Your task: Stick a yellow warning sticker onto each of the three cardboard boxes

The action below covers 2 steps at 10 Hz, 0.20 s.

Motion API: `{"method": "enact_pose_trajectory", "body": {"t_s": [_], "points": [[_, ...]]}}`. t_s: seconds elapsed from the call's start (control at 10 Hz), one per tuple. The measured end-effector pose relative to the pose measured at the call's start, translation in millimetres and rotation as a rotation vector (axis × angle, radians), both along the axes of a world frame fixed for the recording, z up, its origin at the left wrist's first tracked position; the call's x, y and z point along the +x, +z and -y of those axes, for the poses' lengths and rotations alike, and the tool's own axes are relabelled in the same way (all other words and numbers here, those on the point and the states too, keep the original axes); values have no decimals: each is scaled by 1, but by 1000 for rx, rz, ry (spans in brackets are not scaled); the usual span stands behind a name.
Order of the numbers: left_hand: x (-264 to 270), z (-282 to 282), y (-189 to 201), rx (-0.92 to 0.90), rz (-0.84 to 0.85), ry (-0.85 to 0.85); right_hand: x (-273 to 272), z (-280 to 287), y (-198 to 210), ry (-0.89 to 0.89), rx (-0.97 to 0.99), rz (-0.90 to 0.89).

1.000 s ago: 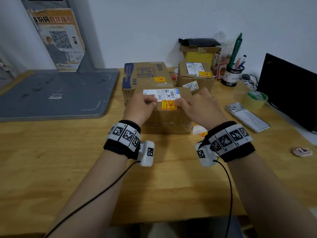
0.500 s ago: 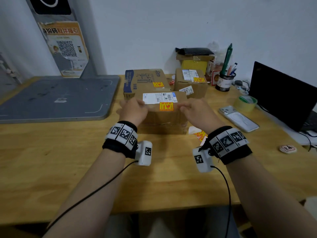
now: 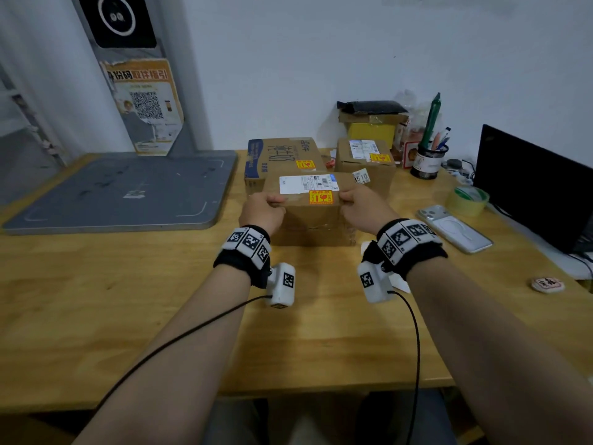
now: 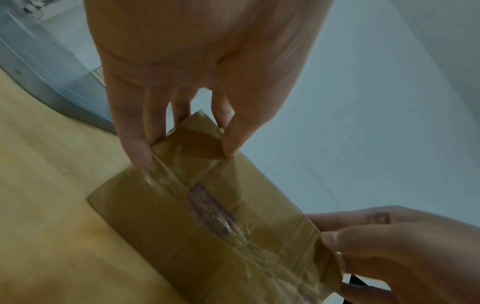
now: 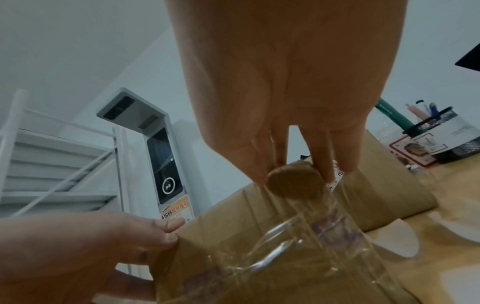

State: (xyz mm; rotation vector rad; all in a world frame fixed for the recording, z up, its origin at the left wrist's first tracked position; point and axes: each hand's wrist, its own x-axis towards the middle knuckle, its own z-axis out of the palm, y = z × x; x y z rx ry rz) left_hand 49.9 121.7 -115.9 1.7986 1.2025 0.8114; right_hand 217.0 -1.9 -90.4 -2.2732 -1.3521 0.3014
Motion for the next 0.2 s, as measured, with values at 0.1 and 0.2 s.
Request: {"method": "enact_pose_trajectory", "body": {"t_s": [0.1, 0.2], "points": [[5, 4, 3, -24, -124, -22, 1, 1, 1, -24, -94, -17], [11, 8, 27, 52, -191, -41, 0, 0, 14, -16, -37, -59]]}}
